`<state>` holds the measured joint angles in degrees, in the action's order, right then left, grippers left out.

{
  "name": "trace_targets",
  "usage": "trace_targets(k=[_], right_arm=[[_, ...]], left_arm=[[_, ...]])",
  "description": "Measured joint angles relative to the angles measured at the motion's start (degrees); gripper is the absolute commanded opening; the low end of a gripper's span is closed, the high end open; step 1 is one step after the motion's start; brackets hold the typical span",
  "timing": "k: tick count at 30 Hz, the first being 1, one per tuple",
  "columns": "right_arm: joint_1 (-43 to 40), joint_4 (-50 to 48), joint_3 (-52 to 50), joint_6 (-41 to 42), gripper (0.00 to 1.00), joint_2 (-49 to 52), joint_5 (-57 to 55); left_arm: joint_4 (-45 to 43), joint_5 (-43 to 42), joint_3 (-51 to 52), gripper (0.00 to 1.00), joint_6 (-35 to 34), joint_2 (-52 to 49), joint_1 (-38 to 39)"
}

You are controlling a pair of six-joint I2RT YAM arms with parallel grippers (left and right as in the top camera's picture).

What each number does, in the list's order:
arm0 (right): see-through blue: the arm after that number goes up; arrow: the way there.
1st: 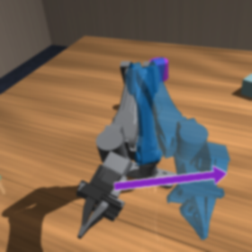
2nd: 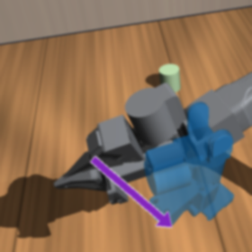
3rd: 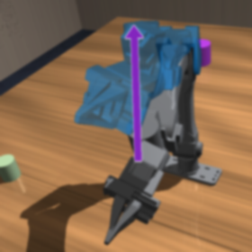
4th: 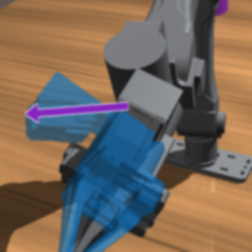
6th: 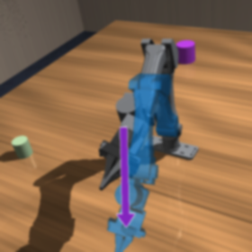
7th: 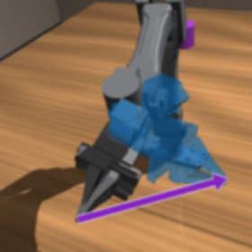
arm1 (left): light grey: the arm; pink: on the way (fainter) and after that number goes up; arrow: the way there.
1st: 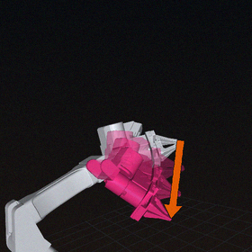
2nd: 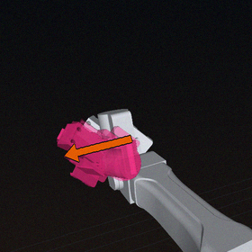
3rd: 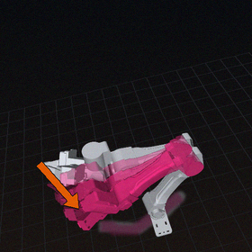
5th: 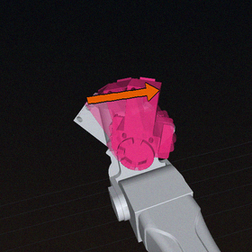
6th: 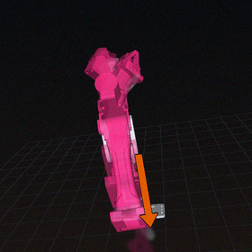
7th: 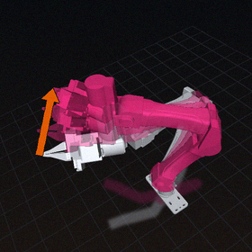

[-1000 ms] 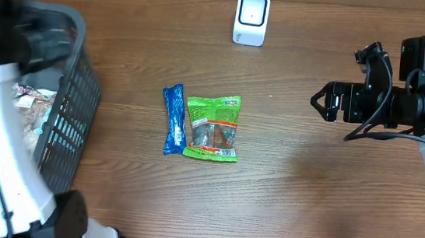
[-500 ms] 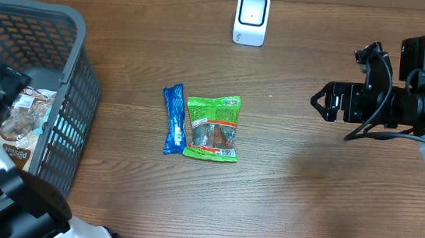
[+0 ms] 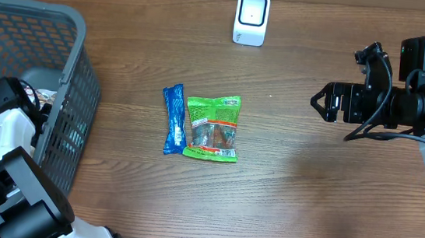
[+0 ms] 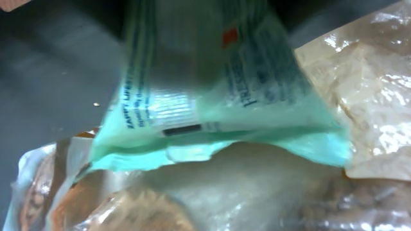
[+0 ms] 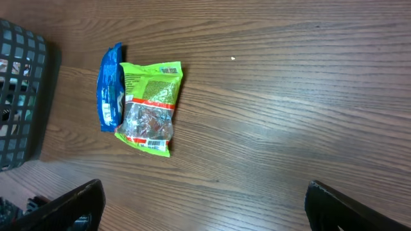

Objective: Scan the item barcode
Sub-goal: 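Grasp the pale green package from the basket with the left gripper, then place the pale green package between the blue bar and green bag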

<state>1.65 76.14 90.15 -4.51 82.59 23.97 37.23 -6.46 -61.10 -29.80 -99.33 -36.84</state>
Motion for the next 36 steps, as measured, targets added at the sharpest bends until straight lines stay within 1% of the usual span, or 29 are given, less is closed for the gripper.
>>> trace_targets(k=[4,7,8,9,11,13,14,16,17,18,19,21,22,24,25,28,30,32,36], right_arm=[[0.00,0.00,-0.02,0.04,1.00,0.00,0.02],[0.00,-0.04,-0.02,0.00,1.00,0.00,0.00],[0.00,0.04,-0.04,0.00,1.00,0.00,0.02],[-0.02,0.00,-0.04,0.02,1.00,0.00,0.02],[0.00,0.02,-0.07,0.04,1.00,0.00,0.00],[0.00,0.00,-0.13,0.04,1.00,0.00,0.02],[0.00,0.07,-0.11,0.02,1.00,0.00,0.00],[0.00,0.00,-0.17,0.02,1.00,0.00,0.00],[0.00,-0.04,-0.17,0.02,1.00,0.00,0.00],[-0.02,-0.09,-0.17,0.02,1.00,0.00,0.00],[0.00,-0.07,-0.17,0.00,1.00,0.00,0.00],[0.00,-0.15,-0.17,0.00,1.00,0.00,0.00],[0.00,-0.11,-0.17,0.00,1.00,0.00,0.04],[0.00,-0.07,-0.17,0.02,1.00,0.00,0.00],[-0.02,-0.09,-0.17,0.02,1.00,0.00,0.00],[0.00,-0.04,-0.17,0.00,1.00,0.00,0.02],[-0.02,-0.04,-0.17,0.00,1.00,0.00,0.00],[-0.02,0.02,-0.17,0.04,1.00,0.00,0.02],[0.00,0.11,-0.17,0.02,1.00,0.00,0.02]], left_arm=[[1.42,-0.70,-0.74,0.04,-0.02,0.66,0.02],[8.15,-1.51,-4.61,0.04,0.35,-0.04,0.00],[12.48,-2.01,-8.22,0.04,1.29,-0.68,0.00],[14.84,-2.40,-10.99,0.04,1.99,-0.87,0.02],[21.46,-3.26,-19.87,0.04,3.50,-1.42,0.02],[29.75,-4.00,-33.24,0.04,5.01,-1.49,0.02],[31.41,-4.20,-36.20,0.04,5.35,-1.49,0.09],[37.88,-4.94,-47.95,0.04,7.19,-1.25,0.66],[39.76,-5.14,-51.30,0.04,8.02,-0.87,1.33],[43.52,-5.60,-56.08,0.04,9.75,-0.68,2.86],[45.64,-6.34,-59.45,0.04,11.89,-0.20,5.35],[46.97,-7.08,-61.37,0.04,14.82,0.22,9.14],[47.93,-7.32,-61.99,0.04,17.16,0.48,12.48],[48.76,-8.35,-61.96,0.04,21.99,0.59,20.92],[48.72,-8.39,-61.51,0.04,24.55,0.42,26.56],[48.37,-6.21,-58.36,0.07,27.47,0.22,37.57],[46.93,-2.89,-54.29,0.07,26.82,-0.33,43.78],[45.94,-0.46,-50.95,0.04,25.14,-1.73,47.52],[41.33,4.44,-40.79,0.04,17.18,-8.37,53.53]])
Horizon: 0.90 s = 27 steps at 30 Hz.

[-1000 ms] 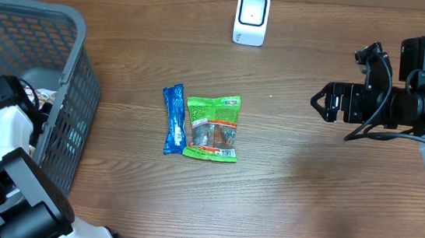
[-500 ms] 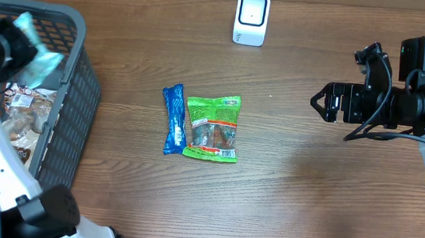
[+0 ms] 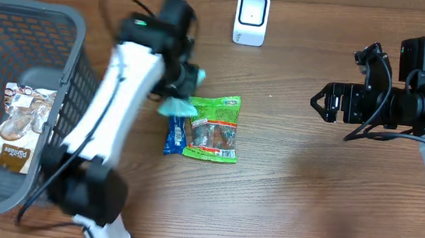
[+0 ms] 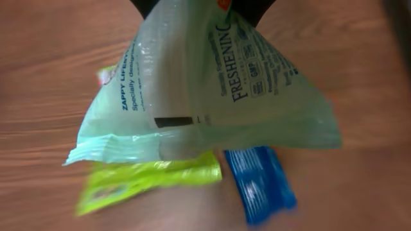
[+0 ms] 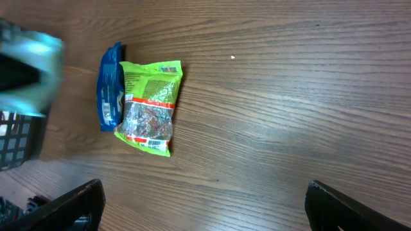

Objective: Scan the item barcode
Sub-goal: 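Place the pale green package between the blue bar and green bag, then grasp the beige bread-snack bag in the basket with the left gripper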

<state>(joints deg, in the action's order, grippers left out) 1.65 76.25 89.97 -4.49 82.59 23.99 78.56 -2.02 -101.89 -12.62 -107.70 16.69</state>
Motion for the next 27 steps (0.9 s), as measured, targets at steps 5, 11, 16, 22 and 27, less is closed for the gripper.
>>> trace_targets(k=[5,11,16,22,27], right_arm=[[0.00,0.42,0.00,0.00,1.00,0.00,-0.02],[0.00,0.48,0.00,0.00,1.00,0.00,-0.02],[-0.02,0.50,0.00,0.00,1.00,0.00,-0.02],[0.00,0.57,0.00,0.02,1.00,0.00,-0.02],[0.00,0.57,0.00,-0.02,1.00,0.00,-0.02]], left_arm=[[-0.90,1.53,4.20,0.59,-5.68,-9.84,2.86],[3.41,1.73,3.21,0.64,-6.99,-12.85,3.15],[13.75,3.50,-10.54,0.63,-6.99,-12.66,2.38],[17.46,6.80,-31.74,0.85,-7.74,-3.41,-4.42],[17.77,11.47,-34.62,1.00,-12.52,9.79,-21.27]])
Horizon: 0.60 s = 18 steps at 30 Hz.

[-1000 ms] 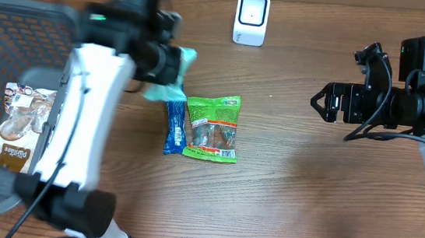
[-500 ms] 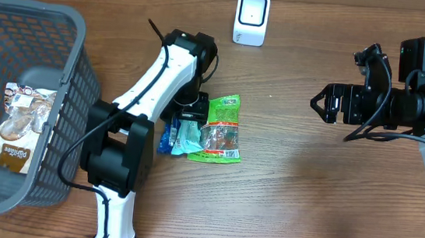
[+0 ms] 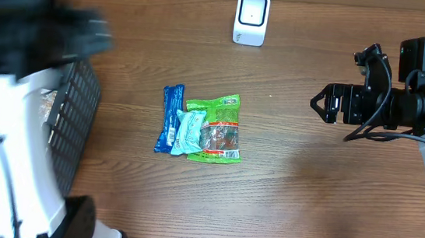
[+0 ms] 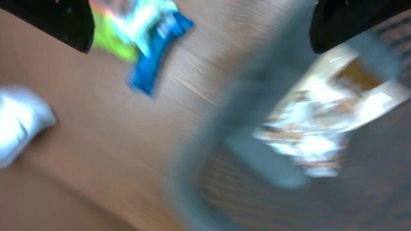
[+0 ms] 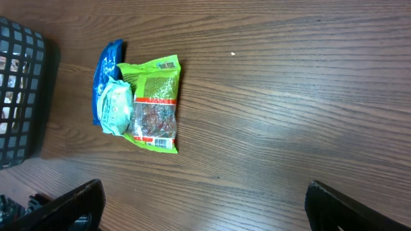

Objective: Scan the item barcode
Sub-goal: 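Grasp the beige bread-snack bag in the basket with the left gripper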

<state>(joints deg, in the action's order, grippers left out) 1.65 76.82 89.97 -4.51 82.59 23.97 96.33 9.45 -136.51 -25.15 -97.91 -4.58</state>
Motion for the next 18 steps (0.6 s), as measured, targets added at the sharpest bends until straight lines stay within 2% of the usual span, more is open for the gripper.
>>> trace_targets(k=[5,7,13,18], right_arm=[[0.00,-0.04,0.00,0.02,1.00,0.00,0.00],[-0.02,-0.09,0.00,0.02,1.00,0.00,0.02],[0.00,-0.02,0.00,0.02,1.00,0.00,0.02],[0.00,-0.07,0.00,0.02,1.00,0.00,0.02]], left_arm=[[0.15,1.31,2.38,1.00,-4.24,0.79,-21.81],[-1.36,1.27,5.95,1.00,-5.25,-0.96,-26.12],[-9.22,1.31,19.17,1.00,-6.56,-7.15,-30.67],[-21.16,1.31,29.35,1.00,-7.34,-11.19,-30.67]])
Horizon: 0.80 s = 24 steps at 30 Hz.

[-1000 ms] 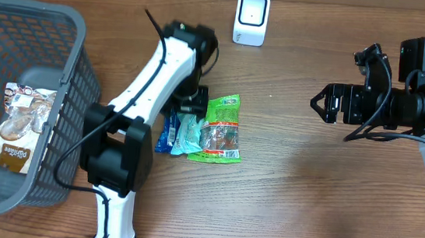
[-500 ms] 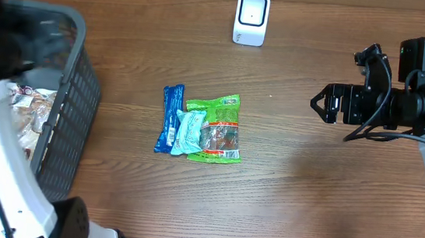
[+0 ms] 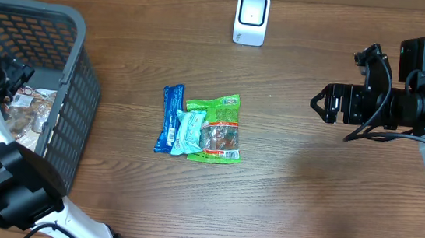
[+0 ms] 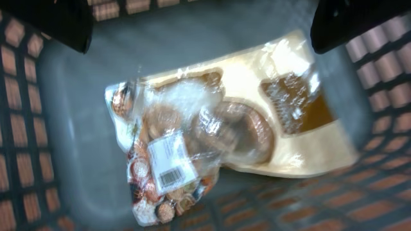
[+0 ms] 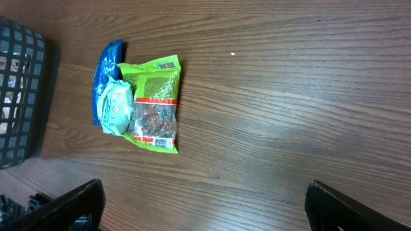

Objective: Scan the item barcode
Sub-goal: 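Grasp the beige bread-snack bag in the basket with the left gripper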

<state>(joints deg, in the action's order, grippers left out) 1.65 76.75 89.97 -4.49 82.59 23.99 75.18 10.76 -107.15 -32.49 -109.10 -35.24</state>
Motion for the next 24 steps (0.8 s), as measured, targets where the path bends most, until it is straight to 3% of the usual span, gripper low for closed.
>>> trace_targets(k=[13,18,19,21,24], right_arm=[[0.00,0.44,0.00,0.00,1.00,0.04,0.00],[0.00,0.81,0.00,0.00,1.00,0.11,-0.04],[-0.02,0.83,0.00,0.00,1.00,0.11,0.00],[0.00,0.85,0.00,0.00,1.00,0.15,0.00],[0.00,0.85,0.00,0.00,1.00,0.31,-0.02]], left_arm=[[-28.63,2.80,26.12,1.00,-0.59,-0.44,0.00],[-35.56,4.00,31.95,1.00,-0.61,0.28,0.00],[-36.39,4.07,32.57,0.92,-0.61,0.48,0.00],[-38.64,4.20,34.53,0.66,-0.85,1.36,0.00],[-39.26,4.52,36.20,0.04,-0.87,1.81,0.00]])
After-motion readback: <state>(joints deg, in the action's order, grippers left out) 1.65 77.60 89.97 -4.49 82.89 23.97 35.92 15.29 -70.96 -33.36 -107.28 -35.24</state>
